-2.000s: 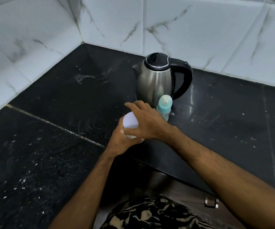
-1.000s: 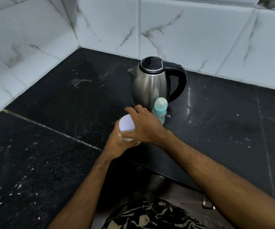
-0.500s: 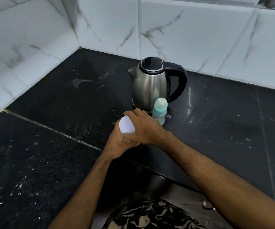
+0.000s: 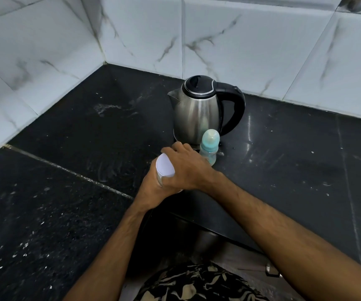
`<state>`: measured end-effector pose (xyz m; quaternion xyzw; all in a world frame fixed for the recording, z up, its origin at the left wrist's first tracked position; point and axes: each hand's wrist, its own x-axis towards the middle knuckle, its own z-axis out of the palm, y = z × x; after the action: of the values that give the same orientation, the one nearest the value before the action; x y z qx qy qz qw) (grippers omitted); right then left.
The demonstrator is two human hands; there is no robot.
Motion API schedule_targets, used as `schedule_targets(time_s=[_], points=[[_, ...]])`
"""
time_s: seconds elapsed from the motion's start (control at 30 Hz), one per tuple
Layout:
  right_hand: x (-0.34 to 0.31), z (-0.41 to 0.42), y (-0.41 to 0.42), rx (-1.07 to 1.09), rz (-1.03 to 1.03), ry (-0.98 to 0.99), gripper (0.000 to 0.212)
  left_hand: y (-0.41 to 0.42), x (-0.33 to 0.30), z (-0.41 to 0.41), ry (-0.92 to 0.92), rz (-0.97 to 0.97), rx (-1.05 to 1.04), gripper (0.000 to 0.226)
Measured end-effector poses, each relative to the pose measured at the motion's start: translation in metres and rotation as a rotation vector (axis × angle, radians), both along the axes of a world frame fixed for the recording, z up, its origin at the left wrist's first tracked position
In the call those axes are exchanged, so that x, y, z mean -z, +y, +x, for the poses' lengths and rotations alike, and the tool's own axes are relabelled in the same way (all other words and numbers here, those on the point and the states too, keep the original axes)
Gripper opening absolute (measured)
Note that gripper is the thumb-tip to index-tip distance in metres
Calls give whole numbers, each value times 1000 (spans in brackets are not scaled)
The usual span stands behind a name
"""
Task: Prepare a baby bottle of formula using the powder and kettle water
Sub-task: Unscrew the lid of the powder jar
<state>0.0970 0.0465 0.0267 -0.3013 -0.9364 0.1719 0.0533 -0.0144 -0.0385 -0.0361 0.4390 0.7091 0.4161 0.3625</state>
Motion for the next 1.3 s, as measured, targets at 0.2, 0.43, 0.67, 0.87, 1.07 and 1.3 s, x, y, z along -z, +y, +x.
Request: schedule_targets(time_s=[0.2,0.43,0.67,0.87,1.07,1.3], points=[[0,4,2,-7,-110,43,88,-3,12,-8,-7,-20,-10,104],[2,1,0,-55,-123,16,86,10,8,-1,-18,-24,-29,70],[9,2,-3,55,-56,25,89,1,15,-9,-44,-20,-3,105],[7,3,3,-74,-246,36,94,2,9,-3,-65,-3,-13,113],[4,2,1,78,38,19,86,-3,4,-6,-16,-17,6,112],[9,7,6,-57,-222,125,93,-2,8,-6,4,-18,-14,101]])
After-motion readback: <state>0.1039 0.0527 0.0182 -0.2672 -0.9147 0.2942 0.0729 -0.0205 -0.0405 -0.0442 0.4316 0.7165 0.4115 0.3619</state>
